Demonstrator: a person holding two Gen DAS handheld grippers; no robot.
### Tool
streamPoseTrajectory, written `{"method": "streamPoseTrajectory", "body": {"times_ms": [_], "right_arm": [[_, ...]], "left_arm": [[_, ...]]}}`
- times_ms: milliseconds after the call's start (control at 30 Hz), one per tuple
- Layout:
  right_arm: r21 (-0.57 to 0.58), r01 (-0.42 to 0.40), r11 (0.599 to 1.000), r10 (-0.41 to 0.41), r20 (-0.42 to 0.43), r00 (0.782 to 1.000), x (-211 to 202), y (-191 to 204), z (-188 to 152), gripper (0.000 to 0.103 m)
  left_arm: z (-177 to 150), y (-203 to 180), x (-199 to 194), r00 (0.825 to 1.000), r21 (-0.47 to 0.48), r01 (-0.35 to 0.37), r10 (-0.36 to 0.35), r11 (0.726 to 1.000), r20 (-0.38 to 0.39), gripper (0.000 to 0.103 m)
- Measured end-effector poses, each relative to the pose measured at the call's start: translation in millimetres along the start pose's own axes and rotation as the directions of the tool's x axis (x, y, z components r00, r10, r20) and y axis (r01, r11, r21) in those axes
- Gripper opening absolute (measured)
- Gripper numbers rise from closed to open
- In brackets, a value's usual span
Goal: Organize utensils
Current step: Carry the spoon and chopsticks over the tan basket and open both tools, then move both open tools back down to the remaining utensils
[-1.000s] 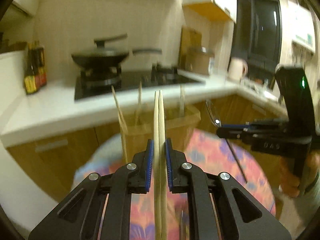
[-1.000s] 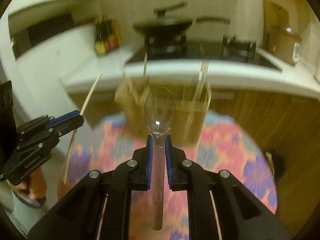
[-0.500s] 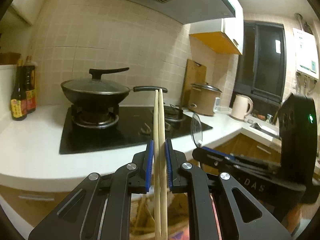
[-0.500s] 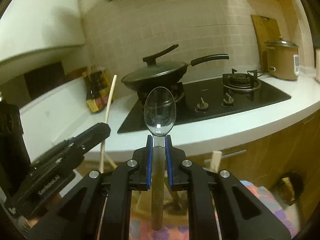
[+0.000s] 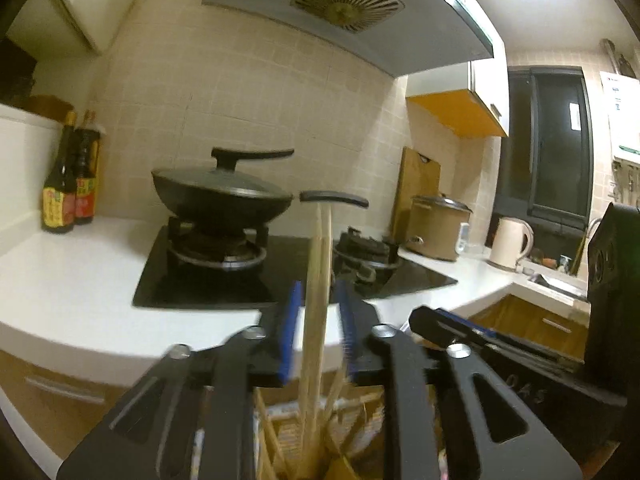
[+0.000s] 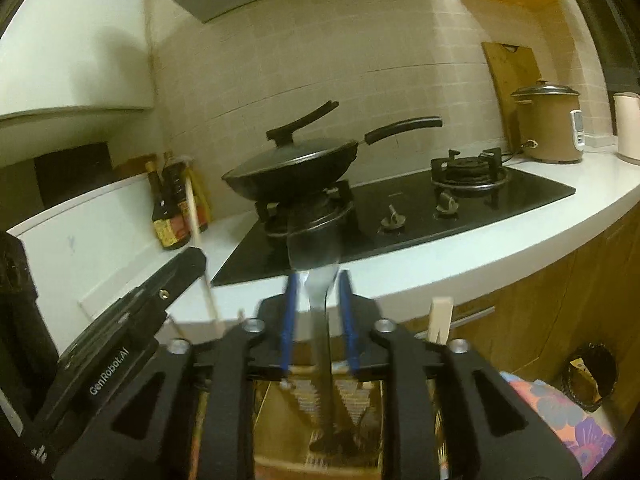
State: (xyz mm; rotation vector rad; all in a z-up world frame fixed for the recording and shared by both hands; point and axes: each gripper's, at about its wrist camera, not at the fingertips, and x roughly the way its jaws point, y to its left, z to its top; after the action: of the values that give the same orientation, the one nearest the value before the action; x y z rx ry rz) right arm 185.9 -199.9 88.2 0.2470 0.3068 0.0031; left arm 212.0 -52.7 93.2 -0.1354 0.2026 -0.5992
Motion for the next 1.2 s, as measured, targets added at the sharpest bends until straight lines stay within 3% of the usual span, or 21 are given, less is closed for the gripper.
{"method": "streamPoseTrajectory", "body": {"times_ms": [33, 133, 333, 467, 567, 633, 733, 867, 900, 967, 1200], "right_arm": [[0.0, -0.007, 1.0, 0.007, 0.002, 1.0, -7, 0, -2, 0.04], [0.005, -0.024, 1.0, 0.024, -0.005, 1.0, -27, 1, -8, 0.04], [-0.025, -0.033, 0.999, 0.032, -0.036, 0.999, -80, 8, -24, 0.04], [-0.029, -0.044, 0.999, 0.041, -0.105, 0.994, -109, 3, -51, 0.04], [-0.037, -0.036, 0.999, 0.03, -0.15, 0.988, -120, -3, -79, 0.04], [-0.033, -0.039, 0.999, 0.032, -0.199, 0.979, -122, -8, -99, 0.04], [-0.008, -0.047, 0.999, 0.043, -0.291, 0.956, -120, -17, -131, 0.04], [0.011, -0.059, 0.998, 0.059, -0.393, 0.918, -123, -22, -163, 0.04], [0.016, -0.06, 0.998, 0.061, -0.416, 0.907, -123, -23, -168, 0.04], [0.018, -0.051, 0.999, 0.053, -0.455, 0.889, -122, -23, -175, 0.04], [0.056, -0.046, 0.997, 0.069, -0.514, 0.855, -127, -29, -192, 0.04]], "left_arm": [[-1, 1, -3, 1.0, -0.006, 0.003, -0.003, 1.0, -0.003, 0.023], [-5, 6, -20, 1.0, -0.022, 0.004, -0.004, 1.0, -0.021, 0.023], [-13, 9, -74, 0.999, -0.028, 0.02, -0.021, 0.999, -0.049, 0.039], [-32, 5, -105, 0.99, -0.034, 0.047, -0.051, 0.998, -0.13, 0.047], [-69, -1, -119, 0.947, -0.061, 0.125, -0.137, 0.99, -0.291, 0.049], [-92, -6, -126, 0.925, -0.059, 0.119, -0.133, 0.991, -0.357, 0.049], [-132, -20, -136, 0.873, -0.004, 0.106, -0.095, 0.994, -0.479, 0.047], [-167, -37, -144, 0.798, 0.052, 0.11, -0.057, 0.993, -0.6, 0.044], [-176, -41, -144, 0.766, 0.053, 0.124, -0.062, 0.991, -0.639, 0.043], [-186, -43, -146, 0.728, 0.069, 0.133, -0.05, 0.989, -0.684, 0.038], [-205, -54, -147, 0.657, 0.161, 0.15, 0.023, 0.975, -0.754, 0.032]]}}
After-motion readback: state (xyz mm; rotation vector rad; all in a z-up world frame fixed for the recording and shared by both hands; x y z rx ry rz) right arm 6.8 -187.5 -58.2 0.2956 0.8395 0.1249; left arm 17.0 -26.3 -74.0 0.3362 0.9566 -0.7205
